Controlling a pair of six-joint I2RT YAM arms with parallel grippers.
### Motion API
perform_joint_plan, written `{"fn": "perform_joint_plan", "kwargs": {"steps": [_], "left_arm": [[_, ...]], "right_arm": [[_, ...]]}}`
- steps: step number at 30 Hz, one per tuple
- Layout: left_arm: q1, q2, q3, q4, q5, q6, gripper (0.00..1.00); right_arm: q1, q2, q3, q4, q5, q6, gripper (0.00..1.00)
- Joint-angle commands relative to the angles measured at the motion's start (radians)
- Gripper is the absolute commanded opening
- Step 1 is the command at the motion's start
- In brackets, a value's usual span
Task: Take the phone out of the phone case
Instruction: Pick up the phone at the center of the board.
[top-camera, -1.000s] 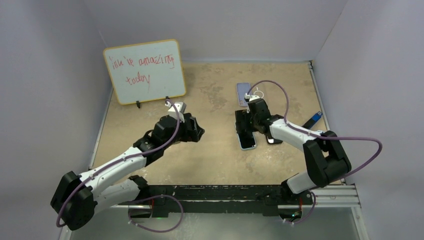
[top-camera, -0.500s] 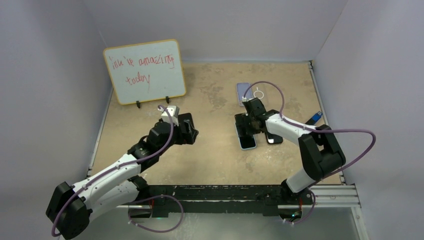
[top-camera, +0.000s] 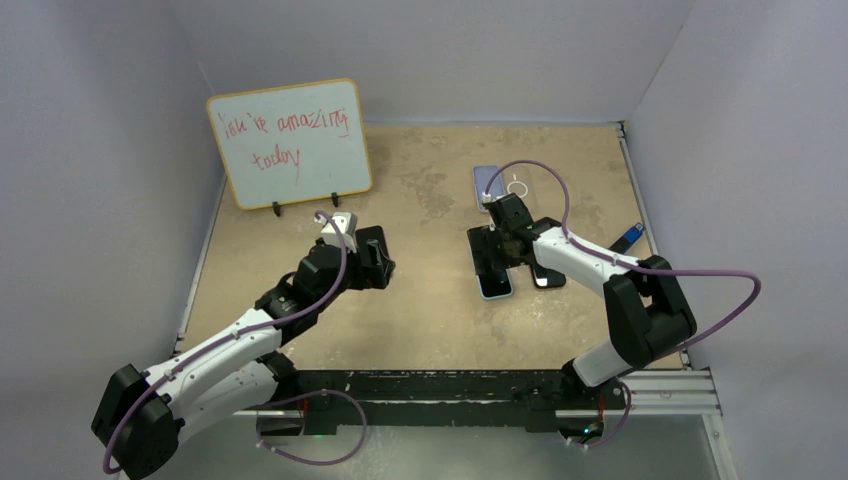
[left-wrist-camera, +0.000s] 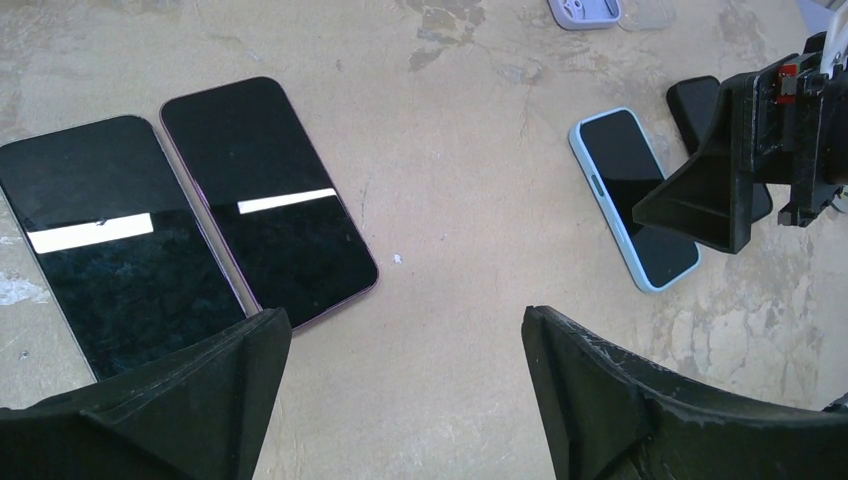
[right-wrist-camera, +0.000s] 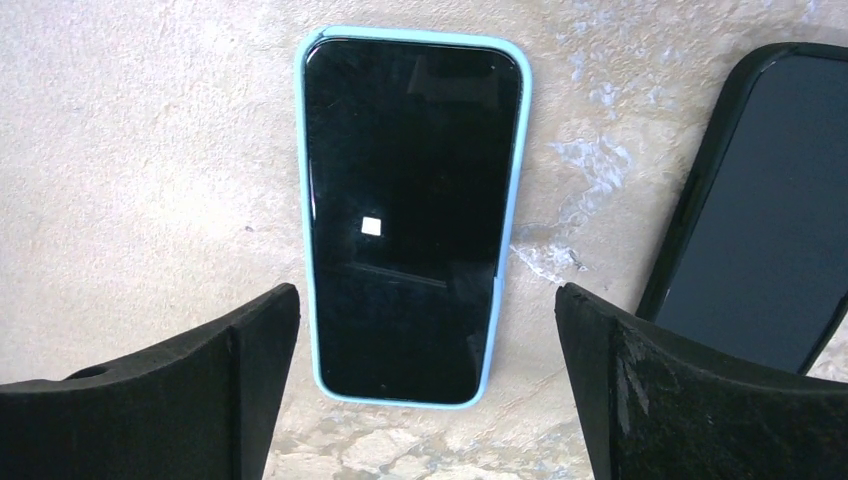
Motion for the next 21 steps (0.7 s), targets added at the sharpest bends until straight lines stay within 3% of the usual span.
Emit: {"fn": "perform_joint_plan", "kwargs": {"steps": [1,21], "left_arm": [[0.002,-0.01,0.0,0.026,-0.026,0.017,0.91],[0.002,-0.045,-0.015,0.026,-0.016,-0.022,0.99]], "right_arm": [[0.003,-0.005,0.035,-0.027,-0.038,-0.014,0.99],[0.052,0.114,0.052,-0.016,-0.028,-0.027,0.99]]}}
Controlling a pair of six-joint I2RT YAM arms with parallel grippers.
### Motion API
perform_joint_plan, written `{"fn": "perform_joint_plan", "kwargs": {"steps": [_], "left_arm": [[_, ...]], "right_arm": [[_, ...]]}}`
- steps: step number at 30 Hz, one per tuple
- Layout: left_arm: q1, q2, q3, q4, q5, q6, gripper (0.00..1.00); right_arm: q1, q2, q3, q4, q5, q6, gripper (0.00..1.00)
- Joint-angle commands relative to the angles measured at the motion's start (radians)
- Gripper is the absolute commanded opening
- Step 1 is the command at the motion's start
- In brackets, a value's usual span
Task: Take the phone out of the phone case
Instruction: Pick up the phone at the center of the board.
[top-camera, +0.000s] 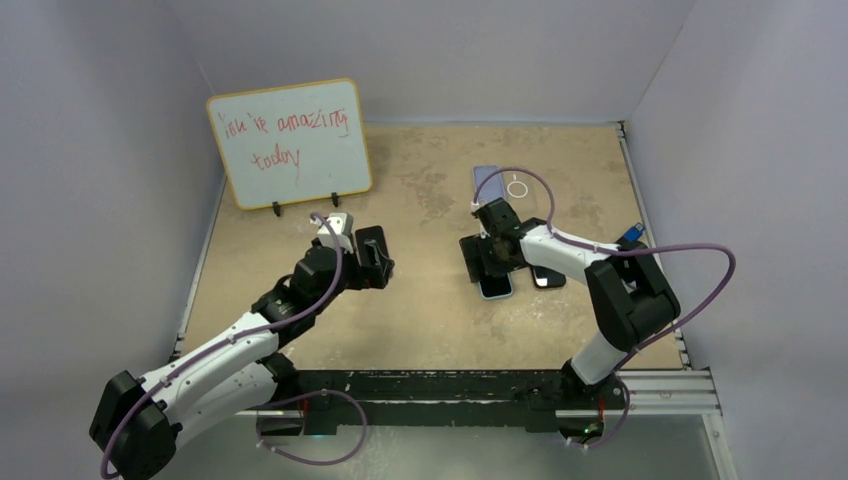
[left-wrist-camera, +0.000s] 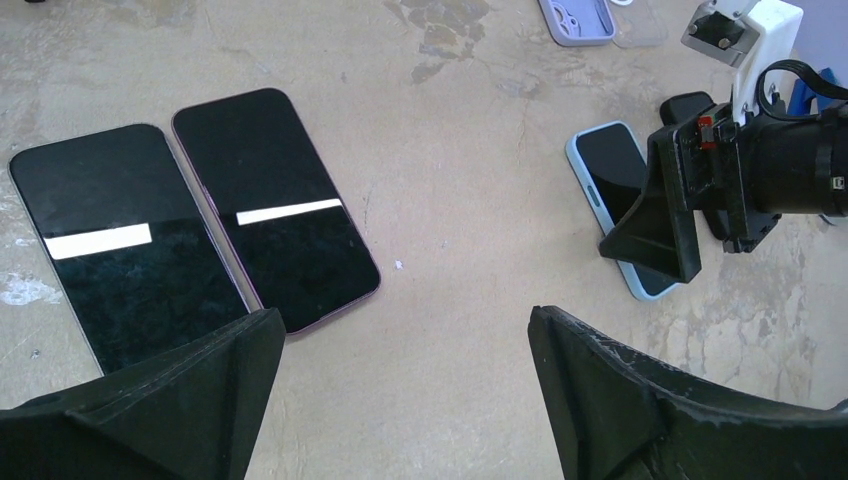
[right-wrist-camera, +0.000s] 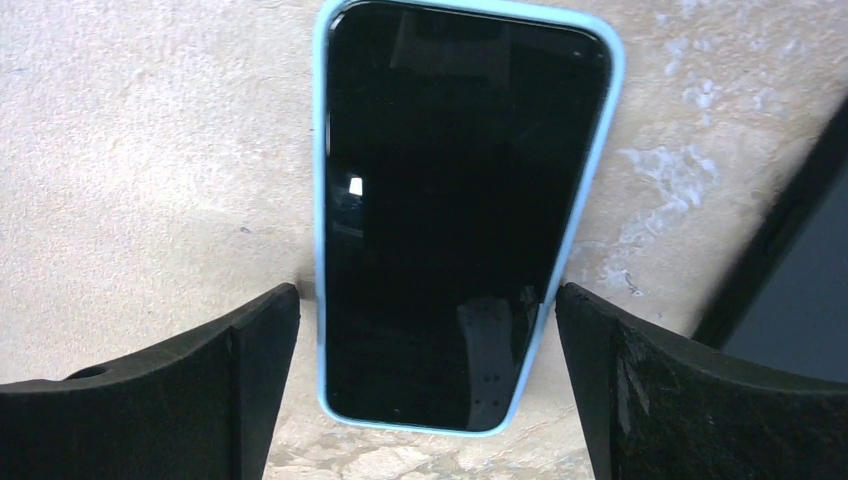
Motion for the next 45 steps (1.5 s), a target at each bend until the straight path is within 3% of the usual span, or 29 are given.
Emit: {"fn": "perform_joint_plan", "kwargs": {"steps": [1,6,13,26,31,38,45], "left_arm": [[0.002,-0.005,-0.005,0.026,0.005,-0.02,0.99],[0.002,-0.001,-0.005,0.026,0.012,-0.038,0.98],[0.002,0.041,0.009,0.045,0.072,-0.074,0.97],[0.0,0.267,0.046,0.23,0.204,-0.22,0.95],[-0.002,0.382,0.071,0.315,0.246,-0.28,0.93],[-0.002,0.533,0.116,0.411,0.26,-0.371,0.88],[-0.004,0.645,0.126,0.515,0.249,-0.476,0.74]], "right_arm": [[0.034,0.019,0.037,-0.02,0.013,-0.006,0.99],[0.066,0.026,0.037,-0.029,0.048,-0.003,0.93],[0.138,0.009,0.024,0.054,-0.001,0.013,0.68],[0.175,-0.073,-0.135,0.434,-0.209,0.111,0.26],[0.176,-0.096,-0.201,0.546,-0.239,0.154,0.18],[0.175,-0.103,-0.263,0.636,-0.263,0.195,0.16],[0.175,-0.105,-0.297,0.694,-0.271,0.219,0.15]]}}
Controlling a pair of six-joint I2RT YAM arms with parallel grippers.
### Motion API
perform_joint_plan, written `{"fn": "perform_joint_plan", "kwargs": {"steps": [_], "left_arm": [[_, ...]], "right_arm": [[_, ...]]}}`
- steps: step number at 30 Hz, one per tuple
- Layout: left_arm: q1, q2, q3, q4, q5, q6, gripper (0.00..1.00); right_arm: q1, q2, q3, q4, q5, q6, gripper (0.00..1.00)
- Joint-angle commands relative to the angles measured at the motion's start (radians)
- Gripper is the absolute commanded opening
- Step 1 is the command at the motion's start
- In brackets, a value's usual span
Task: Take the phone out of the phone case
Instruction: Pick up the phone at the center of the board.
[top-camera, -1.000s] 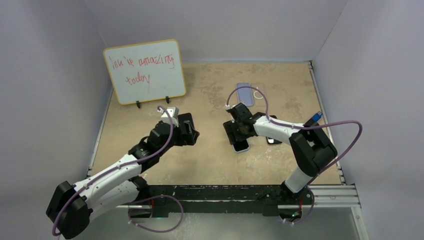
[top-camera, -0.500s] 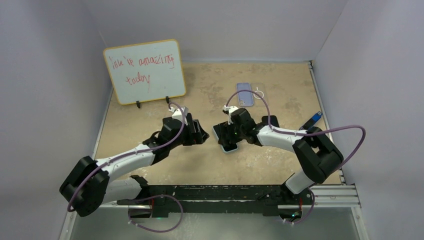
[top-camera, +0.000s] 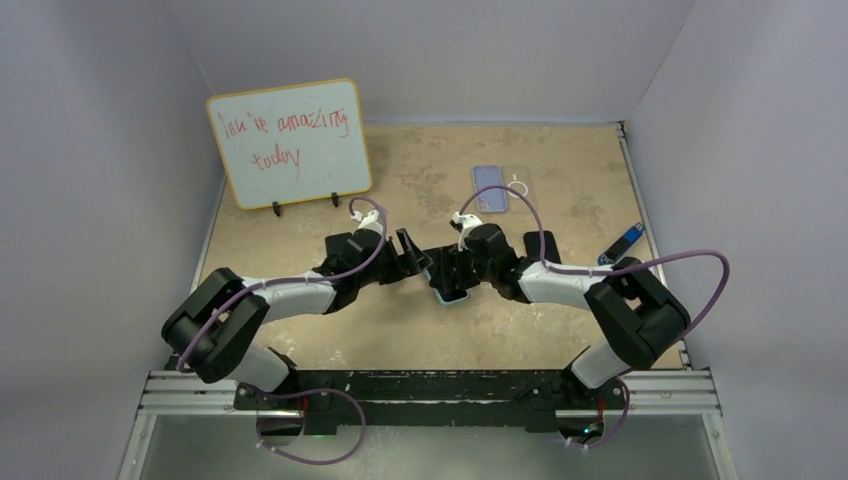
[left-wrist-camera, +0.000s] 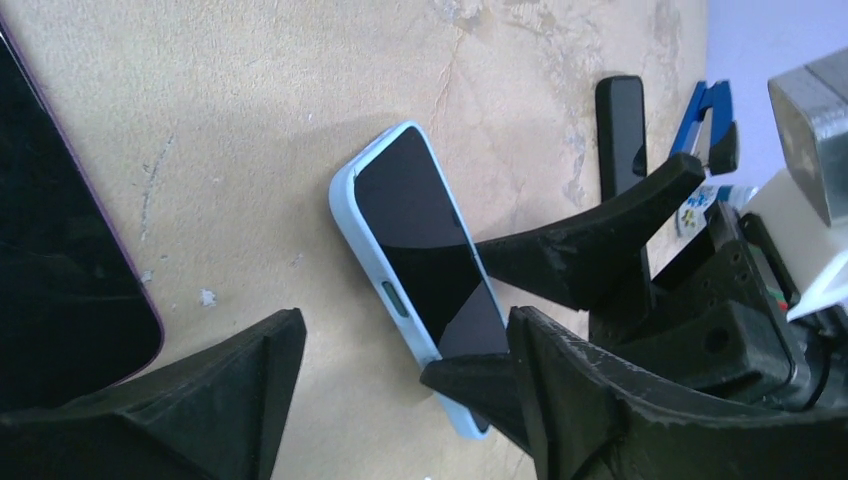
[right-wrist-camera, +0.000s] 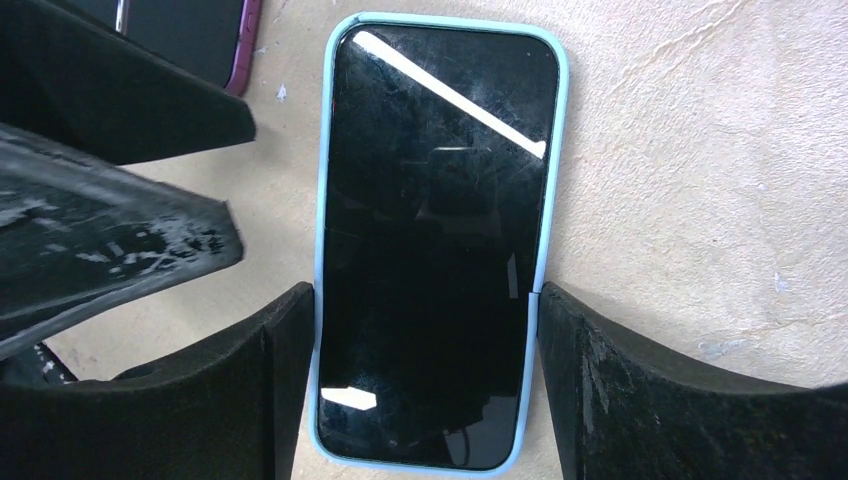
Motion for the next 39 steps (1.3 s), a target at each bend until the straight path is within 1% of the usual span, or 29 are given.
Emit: {"fn": "perform_joint_plan", "kwargs": {"steps": [1,7,17,20,25,26,27,29,34,36,39], "left_arm": [[-0.003,0.047,0.037,0.119,0.002,-0.085,0.71],[-0.01,0.138,0.053,0.187,0.026,-0.135,0.54],[-0.028,0.23,0.076,0.269,0.056,-0.165,0.34],[-0.032,0.248,0.074,0.295,0.067,-0.171,0.26],[-0.032,0.259,0.042,0.377,0.081,-0.184,0.04],[-0.032,0.249,0.034,0.386,0.081,-0.182,0.0],[-0.032,0.239,0.027,0.392,0.078,-0.176,0.0],[-0.026,0.211,0.011,0.402,0.071,-0.16,0.0],[0.01,0.129,-0.032,0.434,0.087,-0.131,0.0],[0.027,0.087,-0.059,0.461,0.091,-0.129,0.0],[0.053,0.023,-0.092,0.486,0.098,-0.132,0.0]], "right_arm": [[0.003,-0.021,-0.027,0.06,-0.039,0.043,0.15],[0.003,-0.033,-0.049,0.093,-0.035,0.058,0.15],[0.003,-0.054,-0.081,0.146,-0.002,0.074,0.15],[0.004,-0.058,-0.09,0.163,0.005,0.081,0.18],[0.003,-0.077,-0.1,0.172,-0.01,0.094,0.25],[0.004,-0.089,-0.108,0.176,-0.012,0.1,0.28],[0.004,-0.104,-0.116,0.178,-0.008,0.099,0.33],[0.004,-0.138,-0.13,0.18,0.004,0.094,0.46],[0.002,-0.241,-0.164,0.194,0.028,0.081,0.71],[0.002,-0.277,-0.179,0.217,0.032,0.079,0.77],[0.002,-0.317,-0.193,0.239,0.027,0.081,0.85]]}}
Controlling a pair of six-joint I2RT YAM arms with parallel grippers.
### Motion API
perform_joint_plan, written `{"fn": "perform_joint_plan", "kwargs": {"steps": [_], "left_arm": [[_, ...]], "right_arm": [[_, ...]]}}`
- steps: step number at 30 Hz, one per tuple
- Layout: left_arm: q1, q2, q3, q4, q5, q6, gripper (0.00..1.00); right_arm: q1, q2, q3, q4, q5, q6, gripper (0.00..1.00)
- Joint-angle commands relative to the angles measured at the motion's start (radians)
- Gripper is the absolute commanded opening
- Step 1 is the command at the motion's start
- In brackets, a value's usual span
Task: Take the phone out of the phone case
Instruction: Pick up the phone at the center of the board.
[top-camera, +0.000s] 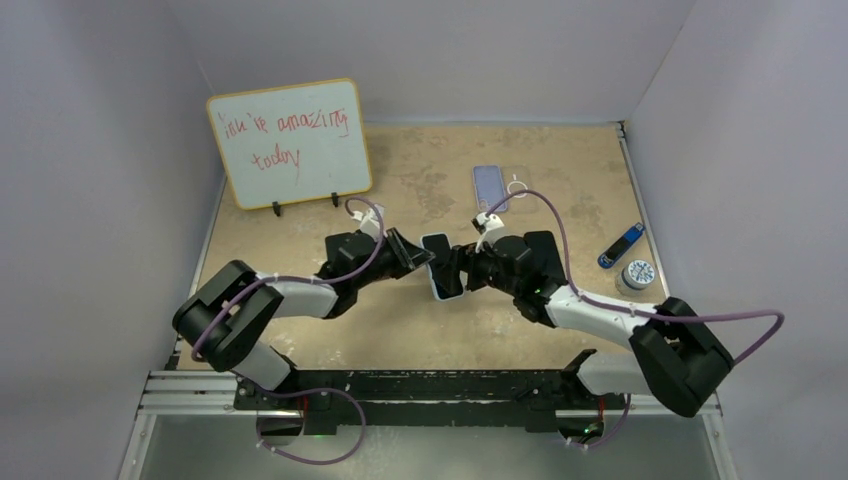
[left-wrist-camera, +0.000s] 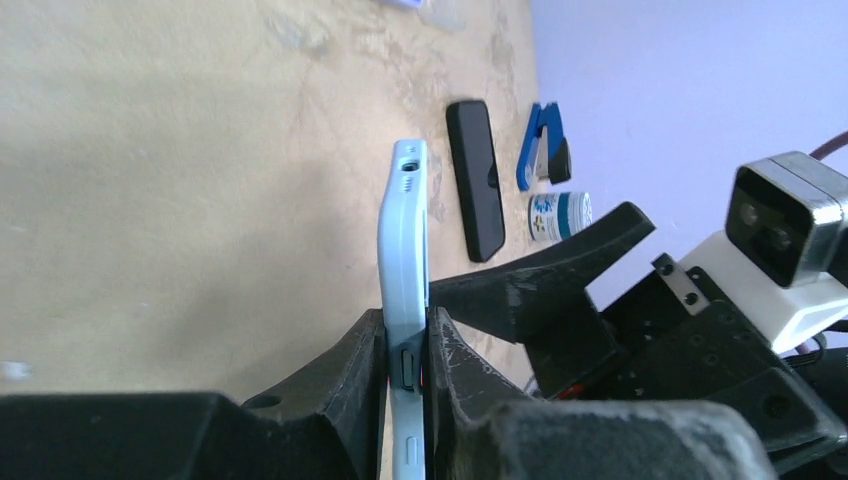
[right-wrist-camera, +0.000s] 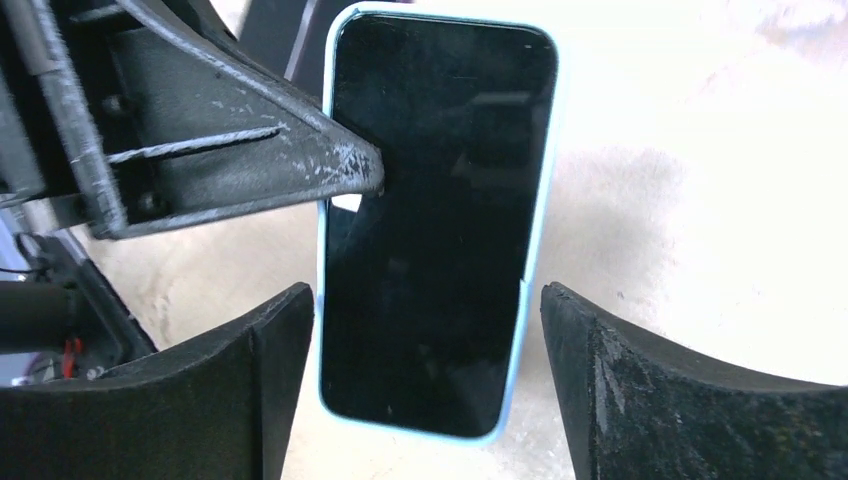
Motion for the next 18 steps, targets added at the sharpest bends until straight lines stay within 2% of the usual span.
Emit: {"fn": "perform_joint_plan", "kwargs": {"steps": [1,4,12,18], "left_arm": [[0.062,-0.112,-0.046,0.104,-0.011,0.036,0.0],[0.084,-0.182,-0.063,0.107,-0.011,0.029,0.0],[0.111,-0.36,-0.098,0.126,-0.105,-0.006,0.0],[0.112,-0.421,-0.165,0.208,-0.194,-0.075,0.0]], "right_arm": [[-0.001,-0.078,-0.023,0.091,-0.009,-0.003,0.87],[-0.001,-0.108,-0.043,0.17,-0.052,0.012,0.98],[-0.001,-0.152,-0.069,0.301,-0.074,0.075,0.99],[0.003,-0.133,-0.165,0.563,-0.065,0.244,0.99]]}}
